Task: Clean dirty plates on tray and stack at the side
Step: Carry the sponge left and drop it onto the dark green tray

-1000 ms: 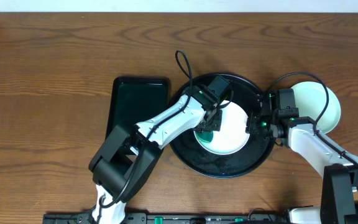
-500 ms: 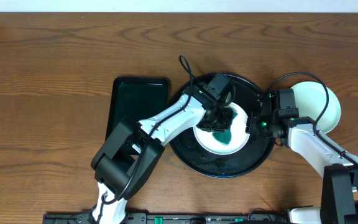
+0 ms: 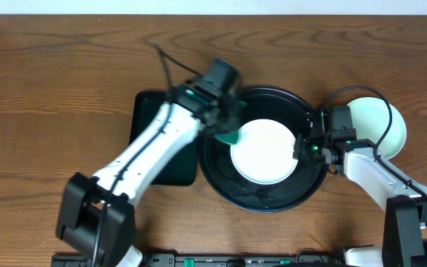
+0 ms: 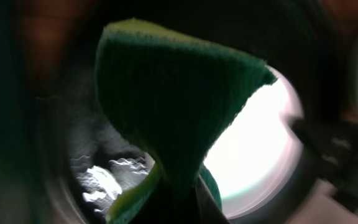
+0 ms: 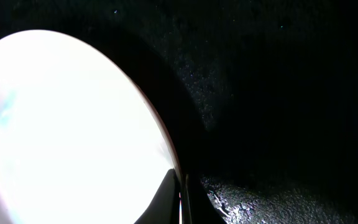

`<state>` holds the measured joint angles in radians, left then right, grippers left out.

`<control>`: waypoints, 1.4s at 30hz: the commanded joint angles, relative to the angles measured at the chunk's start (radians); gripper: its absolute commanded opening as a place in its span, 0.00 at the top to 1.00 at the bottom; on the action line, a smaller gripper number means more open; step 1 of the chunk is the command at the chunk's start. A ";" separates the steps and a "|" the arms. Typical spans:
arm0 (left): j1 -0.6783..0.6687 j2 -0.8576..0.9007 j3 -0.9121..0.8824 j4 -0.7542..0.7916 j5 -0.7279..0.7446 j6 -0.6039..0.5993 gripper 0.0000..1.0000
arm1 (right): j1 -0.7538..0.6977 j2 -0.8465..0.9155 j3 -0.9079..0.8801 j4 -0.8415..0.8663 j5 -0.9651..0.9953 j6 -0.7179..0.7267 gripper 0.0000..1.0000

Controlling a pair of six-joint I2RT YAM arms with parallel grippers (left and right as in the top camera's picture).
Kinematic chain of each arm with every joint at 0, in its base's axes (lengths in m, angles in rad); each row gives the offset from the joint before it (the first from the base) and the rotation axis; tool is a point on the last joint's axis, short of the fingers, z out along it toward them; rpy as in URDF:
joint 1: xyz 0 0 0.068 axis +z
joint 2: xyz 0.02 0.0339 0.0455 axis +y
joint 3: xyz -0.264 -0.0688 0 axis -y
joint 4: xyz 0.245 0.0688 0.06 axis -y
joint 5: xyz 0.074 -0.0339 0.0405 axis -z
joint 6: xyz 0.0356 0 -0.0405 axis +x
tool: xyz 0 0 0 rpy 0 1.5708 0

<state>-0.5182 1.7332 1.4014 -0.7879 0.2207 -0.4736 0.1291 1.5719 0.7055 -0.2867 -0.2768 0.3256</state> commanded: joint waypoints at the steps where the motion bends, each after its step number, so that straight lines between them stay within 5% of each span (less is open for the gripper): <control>1: 0.085 0.003 0.003 -0.071 -0.132 0.043 0.92 | 0.017 0.011 -0.007 0.003 -0.050 -0.001 0.99; 13: 0.346 0.011 -0.094 -0.213 -0.214 0.141 0.92 | 0.017 0.011 -0.007 0.003 -0.049 -0.001 0.99; 28: 0.356 0.011 -0.274 -0.059 -0.214 0.159 0.92 | 0.017 0.011 -0.007 0.003 -0.049 -0.002 0.99; 34: 0.356 0.008 -0.260 -0.067 -0.176 0.159 0.67 | 0.017 0.011 -0.007 0.003 -0.049 -0.002 0.99; 42: 0.356 -0.073 -0.126 -0.140 -0.177 0.160 0.52 | 0.017 0.011 -0.007 0.003 -0.049 -0.002 0.99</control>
<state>-0.1627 1.7298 1.2011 -0.9176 0.0460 -0.3141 0.1291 1.5719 0.7055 -0.2871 -0.2771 0.3256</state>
